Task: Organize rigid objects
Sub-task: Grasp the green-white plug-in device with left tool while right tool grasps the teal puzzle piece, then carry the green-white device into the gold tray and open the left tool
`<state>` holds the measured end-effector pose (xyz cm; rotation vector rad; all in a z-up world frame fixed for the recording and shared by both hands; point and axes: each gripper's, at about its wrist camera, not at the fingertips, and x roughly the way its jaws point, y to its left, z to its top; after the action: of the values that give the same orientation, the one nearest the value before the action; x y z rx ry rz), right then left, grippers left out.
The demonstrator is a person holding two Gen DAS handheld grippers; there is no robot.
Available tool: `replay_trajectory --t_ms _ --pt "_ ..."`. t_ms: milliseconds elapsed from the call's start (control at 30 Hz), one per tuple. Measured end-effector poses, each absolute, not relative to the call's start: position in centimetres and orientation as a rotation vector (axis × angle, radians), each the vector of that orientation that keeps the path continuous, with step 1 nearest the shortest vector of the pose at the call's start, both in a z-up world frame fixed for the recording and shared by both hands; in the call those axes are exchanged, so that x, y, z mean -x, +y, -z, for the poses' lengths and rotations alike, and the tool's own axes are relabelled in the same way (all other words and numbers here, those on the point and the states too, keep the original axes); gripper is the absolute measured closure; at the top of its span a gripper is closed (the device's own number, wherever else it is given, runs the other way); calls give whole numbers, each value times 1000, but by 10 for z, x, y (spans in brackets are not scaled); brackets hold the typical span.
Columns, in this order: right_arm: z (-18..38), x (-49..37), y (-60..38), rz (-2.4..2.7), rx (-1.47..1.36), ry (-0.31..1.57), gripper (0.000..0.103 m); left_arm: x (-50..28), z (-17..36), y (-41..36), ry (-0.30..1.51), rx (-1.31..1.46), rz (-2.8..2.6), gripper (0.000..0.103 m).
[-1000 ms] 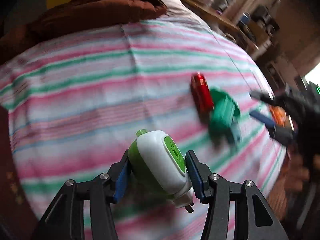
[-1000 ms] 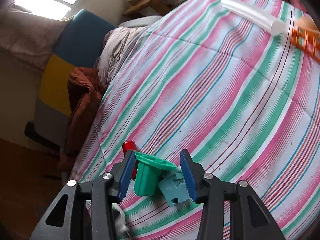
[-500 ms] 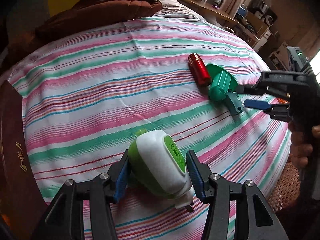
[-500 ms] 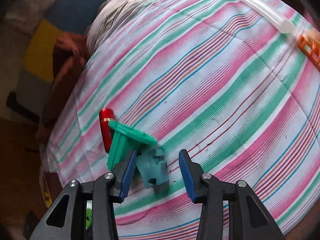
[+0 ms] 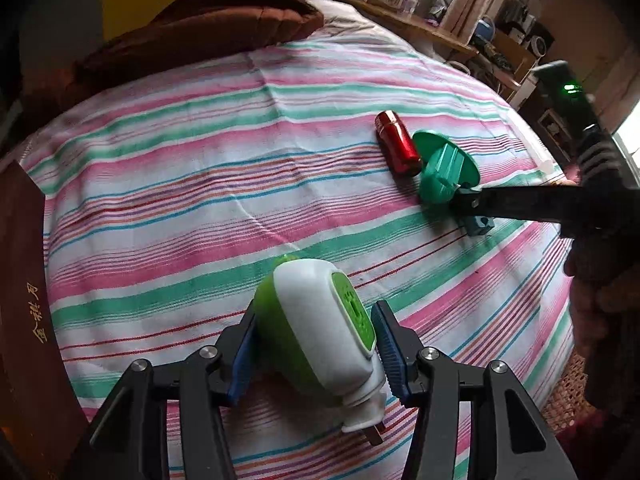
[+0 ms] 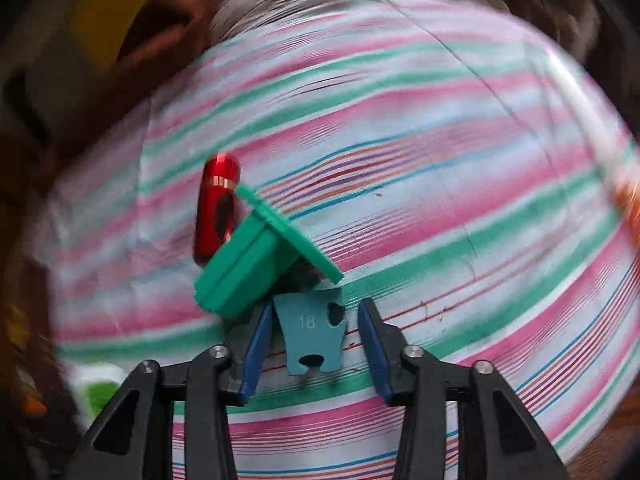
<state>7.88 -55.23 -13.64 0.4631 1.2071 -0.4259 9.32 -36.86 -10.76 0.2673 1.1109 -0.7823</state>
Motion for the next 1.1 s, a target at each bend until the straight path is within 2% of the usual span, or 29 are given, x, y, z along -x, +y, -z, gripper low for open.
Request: replay_trajectory --t_ms 367,667,1100 --pt "139 -74 -554 432 -463 1156 67 -79 93 -338 1052 -212 775 49" --pt "135 -79 -525 327 -340 1214 69 -66 70 -309 995 -186 764 49" --pt "136 -90 -502 305 -221 1180 69 -67 32 -231 927 -83 650 49"
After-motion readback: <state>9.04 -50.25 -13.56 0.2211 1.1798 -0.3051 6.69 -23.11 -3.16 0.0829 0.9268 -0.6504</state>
